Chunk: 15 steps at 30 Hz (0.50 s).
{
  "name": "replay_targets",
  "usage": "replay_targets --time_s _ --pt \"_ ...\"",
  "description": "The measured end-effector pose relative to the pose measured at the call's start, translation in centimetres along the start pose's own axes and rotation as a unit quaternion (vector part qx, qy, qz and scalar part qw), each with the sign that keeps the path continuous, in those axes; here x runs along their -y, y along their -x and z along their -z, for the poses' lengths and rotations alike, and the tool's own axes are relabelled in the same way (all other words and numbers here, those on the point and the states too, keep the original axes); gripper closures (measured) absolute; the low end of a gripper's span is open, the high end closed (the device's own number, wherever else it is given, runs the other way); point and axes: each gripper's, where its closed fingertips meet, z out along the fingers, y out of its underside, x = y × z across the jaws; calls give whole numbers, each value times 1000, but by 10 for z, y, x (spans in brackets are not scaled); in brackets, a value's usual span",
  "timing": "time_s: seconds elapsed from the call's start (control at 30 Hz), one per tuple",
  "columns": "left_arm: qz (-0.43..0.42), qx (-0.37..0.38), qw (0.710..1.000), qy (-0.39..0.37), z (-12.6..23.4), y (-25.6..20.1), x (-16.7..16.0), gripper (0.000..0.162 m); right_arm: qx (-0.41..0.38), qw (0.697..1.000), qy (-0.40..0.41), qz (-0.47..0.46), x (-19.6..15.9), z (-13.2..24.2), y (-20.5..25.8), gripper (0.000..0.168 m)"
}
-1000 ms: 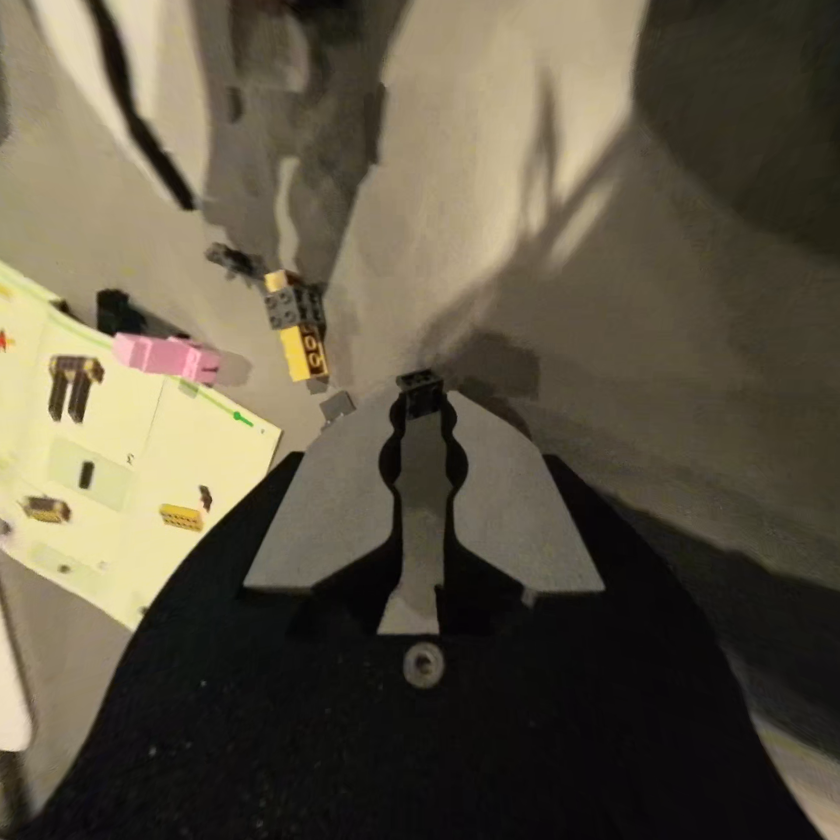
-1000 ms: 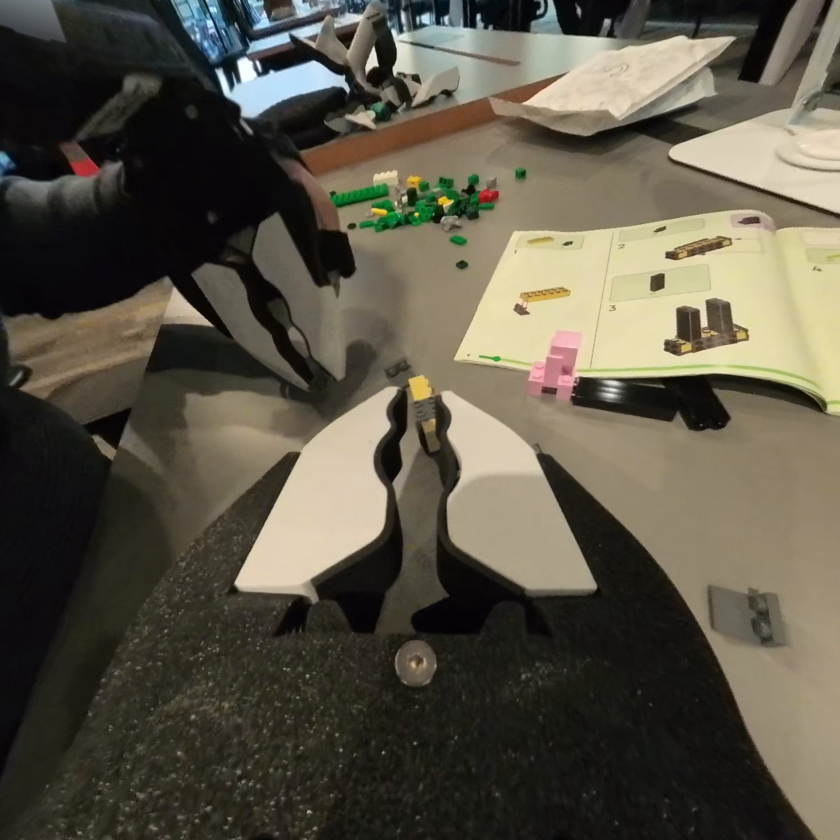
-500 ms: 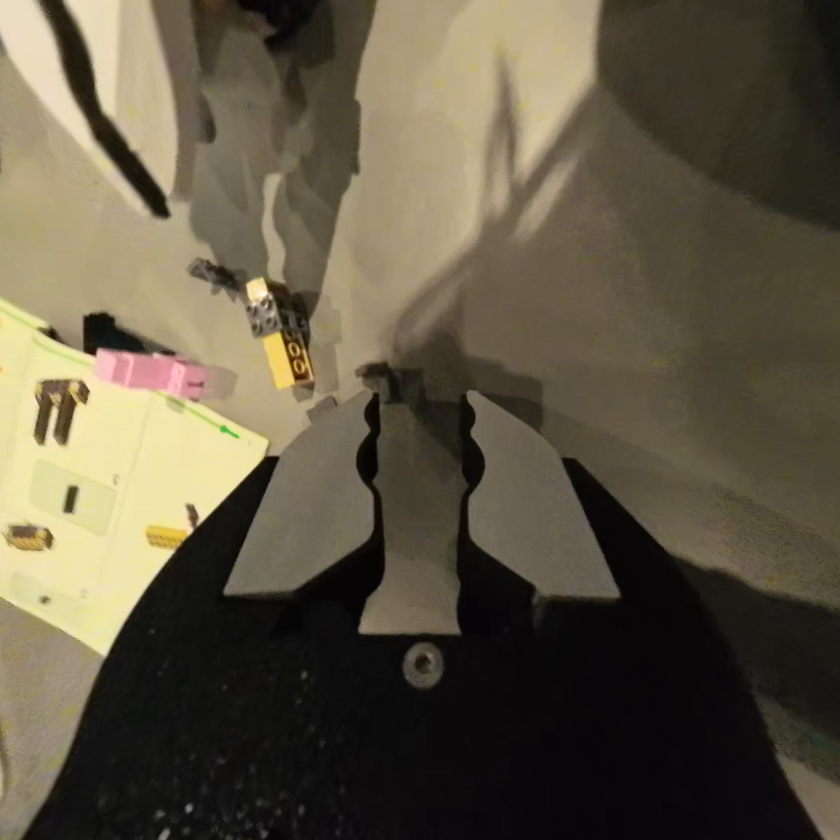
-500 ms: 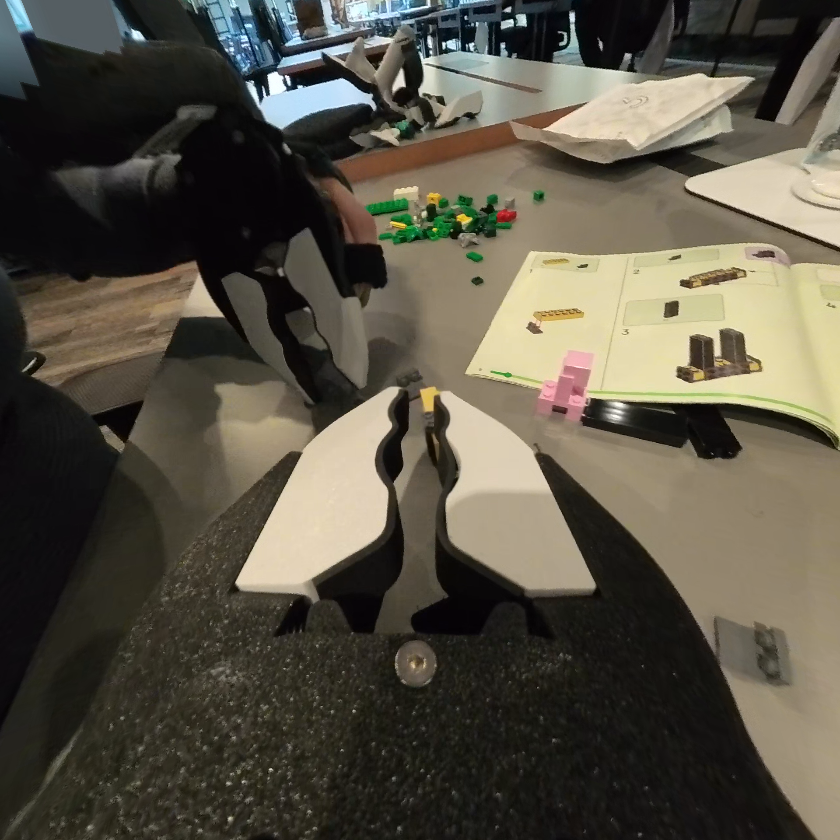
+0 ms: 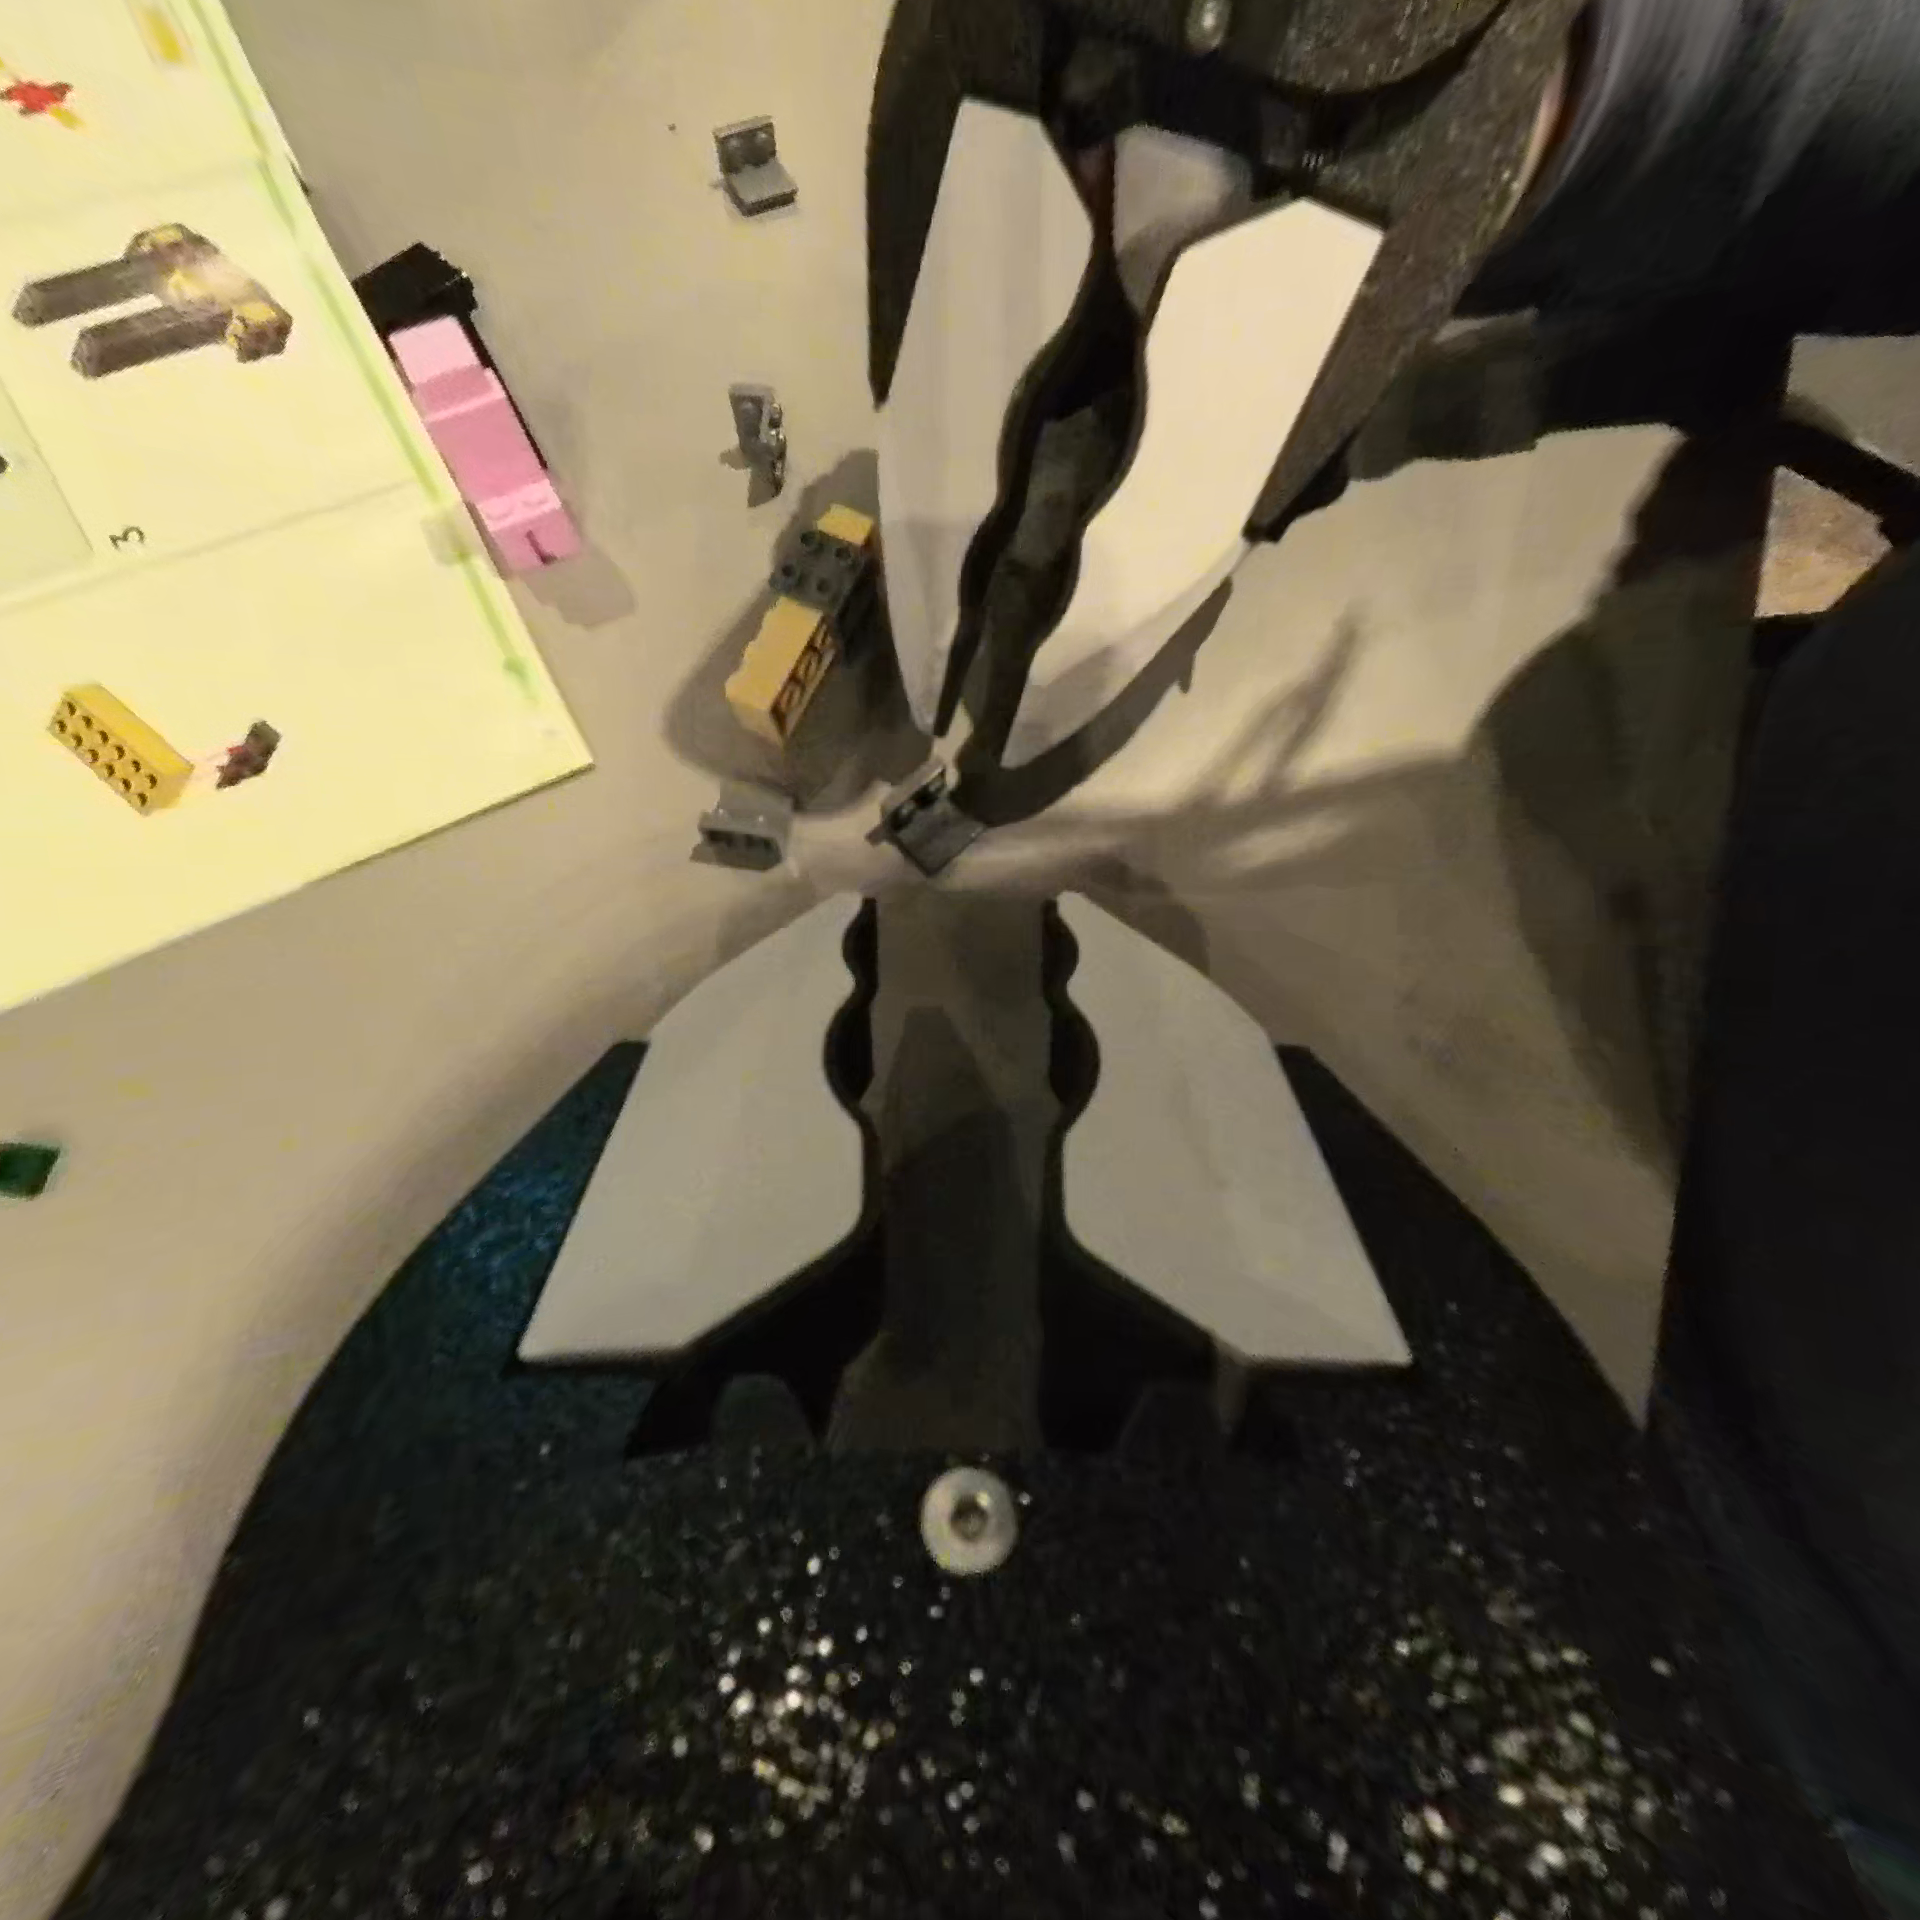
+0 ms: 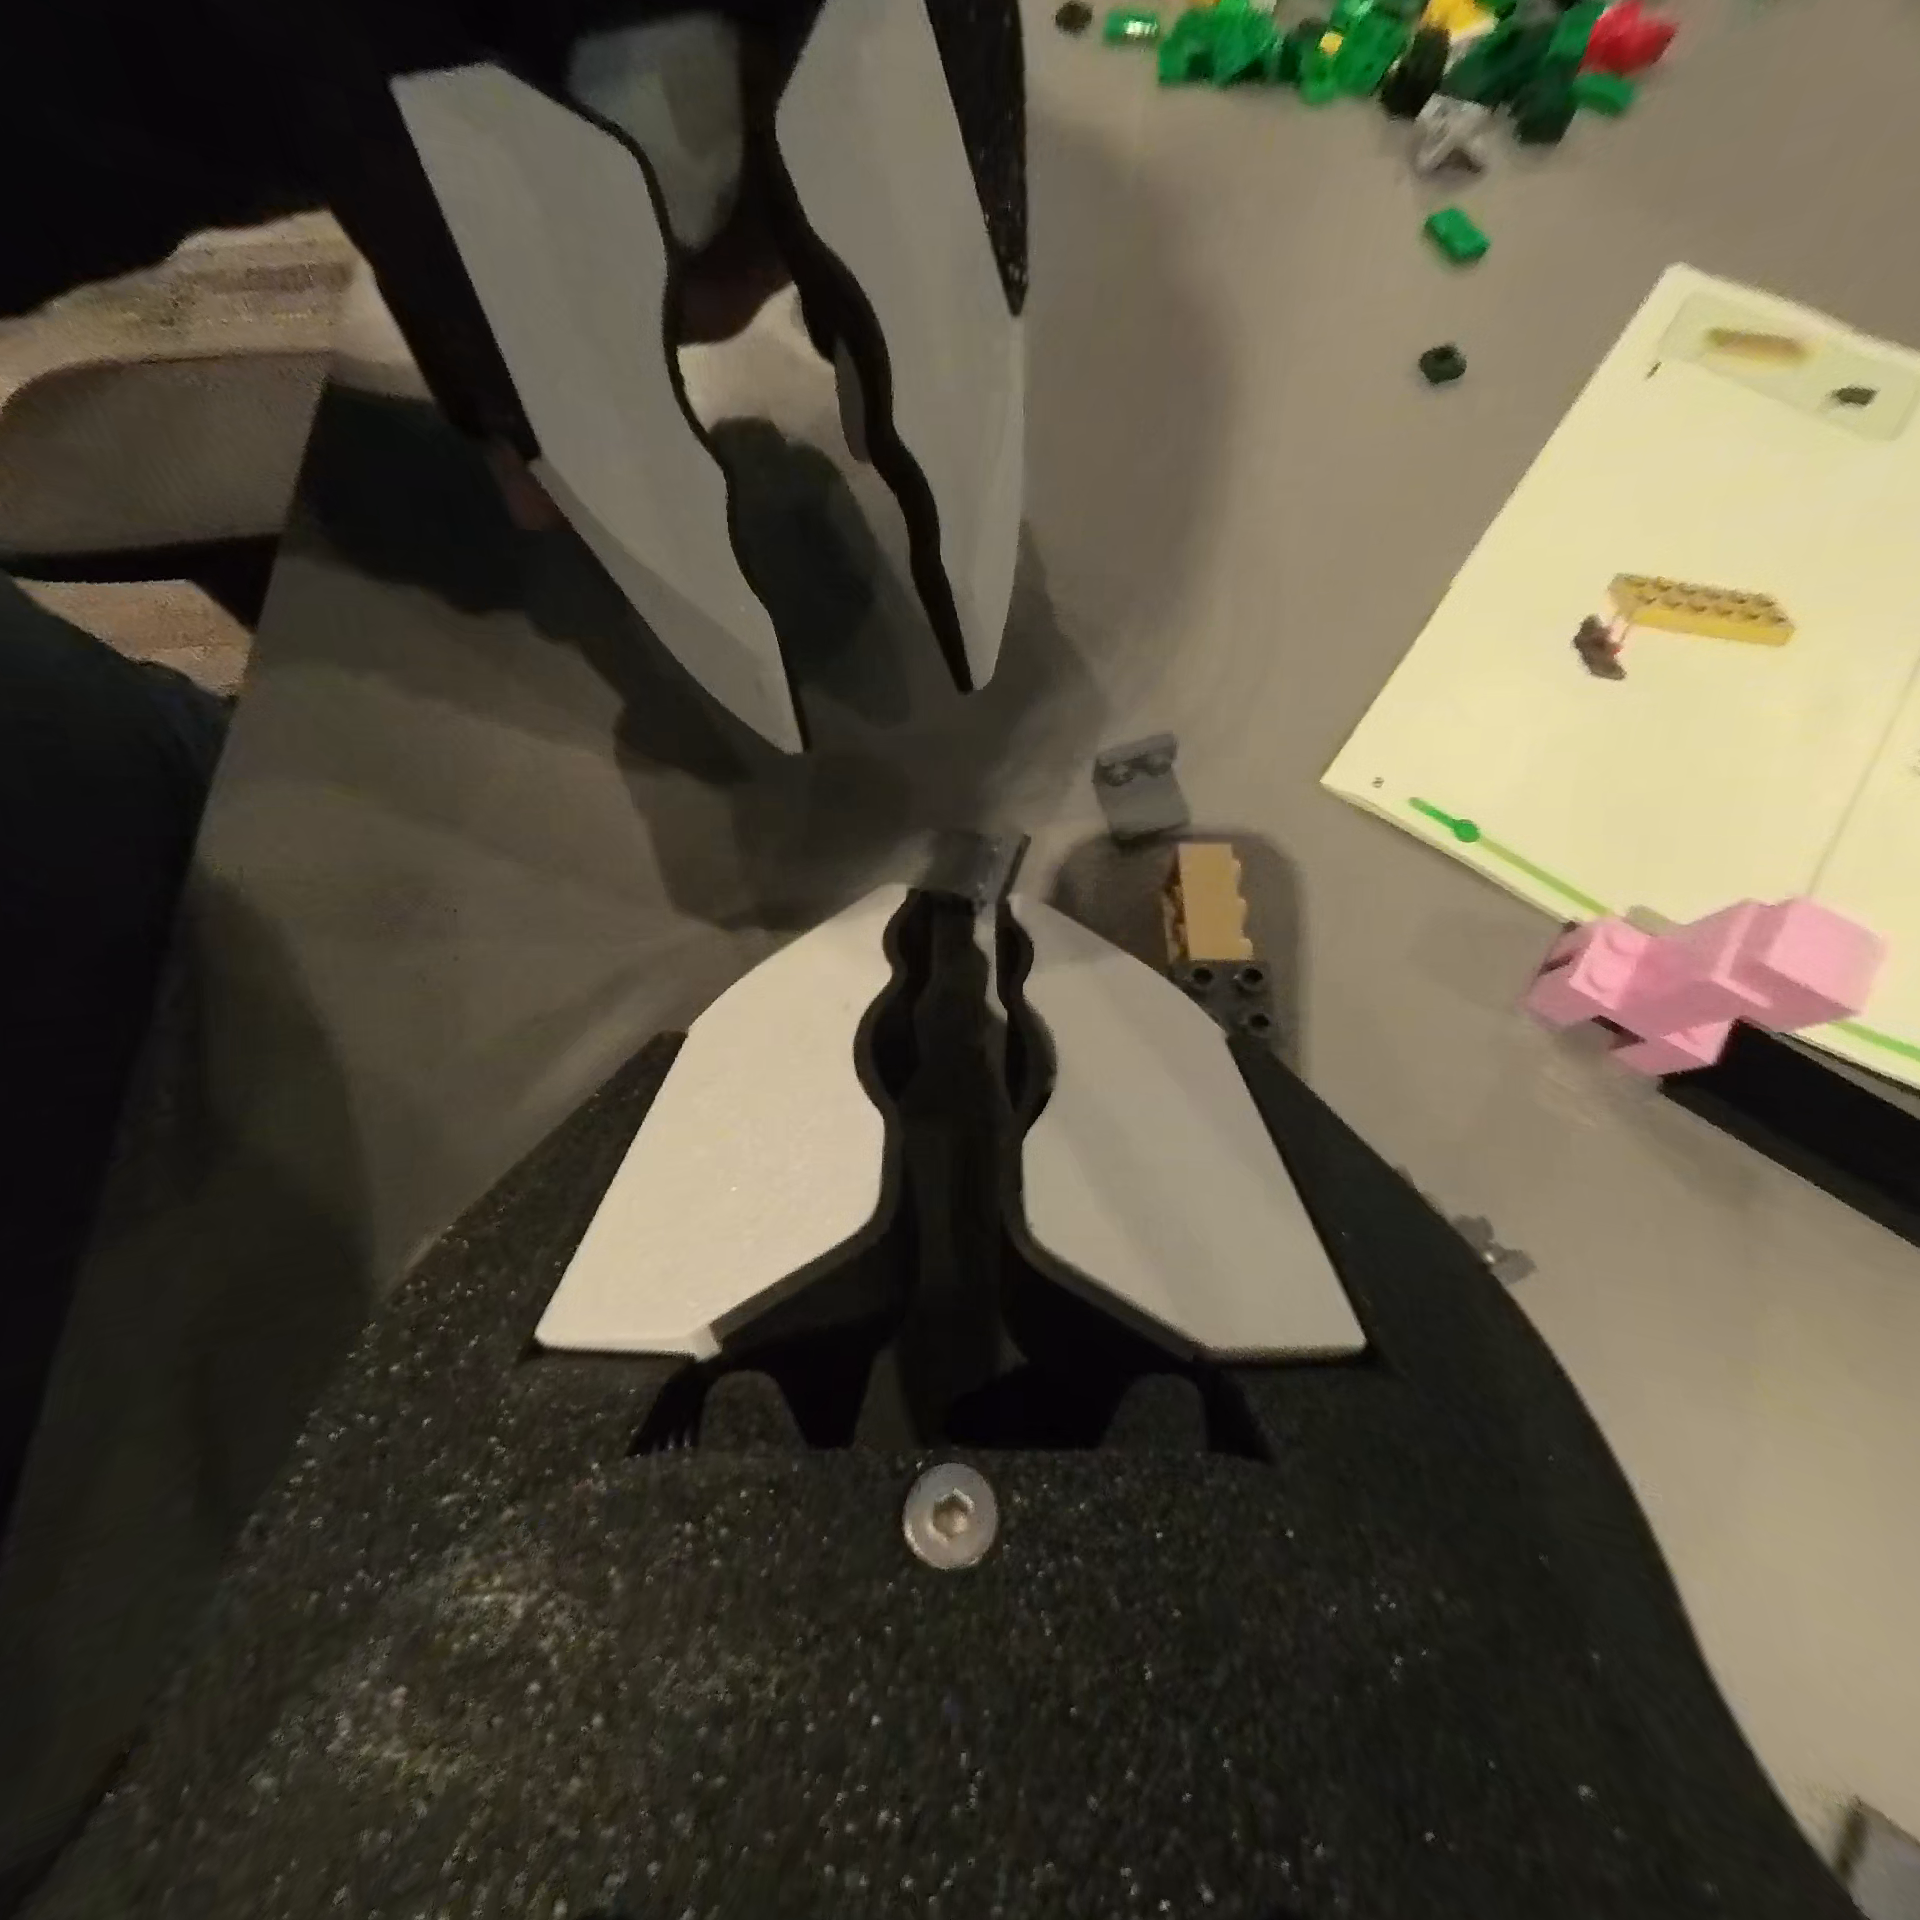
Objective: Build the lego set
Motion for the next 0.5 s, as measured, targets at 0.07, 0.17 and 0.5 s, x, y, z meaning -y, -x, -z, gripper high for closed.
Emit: replay_targets --time_s 0.07,0.17,0.5 --pt "0 9 1000 0 2 0 -2 133 -1 1000 8 2 -2 -5 -1 156" --pt "6 22 1000 1 7 -2 -6 133 -12 1000 17 17 -2 -8 -4 156" --pt "5 61 998 2 15 -12 -18 135 39 999 5 9 6 -2 10 148"
